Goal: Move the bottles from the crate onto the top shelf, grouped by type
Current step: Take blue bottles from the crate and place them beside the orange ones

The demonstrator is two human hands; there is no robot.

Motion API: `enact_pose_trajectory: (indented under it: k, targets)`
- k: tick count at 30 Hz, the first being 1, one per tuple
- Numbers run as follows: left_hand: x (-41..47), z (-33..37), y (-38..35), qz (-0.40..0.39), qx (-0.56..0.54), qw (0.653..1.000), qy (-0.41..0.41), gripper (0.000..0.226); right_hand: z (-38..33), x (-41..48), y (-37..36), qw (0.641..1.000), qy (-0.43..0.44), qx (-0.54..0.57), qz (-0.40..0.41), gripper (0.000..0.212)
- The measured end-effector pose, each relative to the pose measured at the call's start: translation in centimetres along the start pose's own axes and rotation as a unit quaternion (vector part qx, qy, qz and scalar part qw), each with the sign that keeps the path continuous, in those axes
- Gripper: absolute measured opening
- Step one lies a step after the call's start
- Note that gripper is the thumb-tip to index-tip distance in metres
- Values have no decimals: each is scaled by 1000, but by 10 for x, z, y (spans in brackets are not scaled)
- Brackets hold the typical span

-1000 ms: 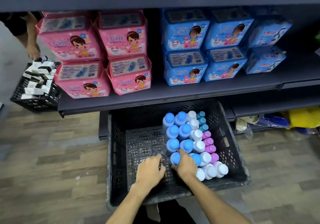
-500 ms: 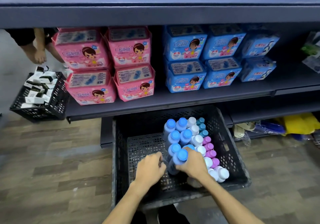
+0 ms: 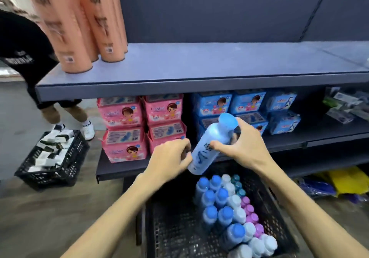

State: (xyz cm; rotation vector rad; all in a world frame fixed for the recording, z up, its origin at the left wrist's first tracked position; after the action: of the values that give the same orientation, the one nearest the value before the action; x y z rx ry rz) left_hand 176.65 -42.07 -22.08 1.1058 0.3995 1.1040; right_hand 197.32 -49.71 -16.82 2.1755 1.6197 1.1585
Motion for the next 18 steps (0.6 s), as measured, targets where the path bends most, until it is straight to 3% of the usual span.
enact_pose_trajectory:
  k: [11,18]
  targets:
    - [61,44,135,166,2,984,-69,9,-96,120,65,987,132,60,63,49]
    - [84,52,182,215,23,973,-75,8,-136,174,83,981,170,69,70,42]
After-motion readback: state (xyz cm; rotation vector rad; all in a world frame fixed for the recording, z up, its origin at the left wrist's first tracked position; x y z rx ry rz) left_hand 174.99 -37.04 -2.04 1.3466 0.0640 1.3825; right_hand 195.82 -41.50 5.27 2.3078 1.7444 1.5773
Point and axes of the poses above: each hand's wrist, its own x-axis towards the middle knuckle, its own y-axis out of the back of the hand, z = x × y, the point moved 1 cm from there along x, towards the middle knuckle, and after that the axes turned 12 degrees about y, right-handed, at the moved point
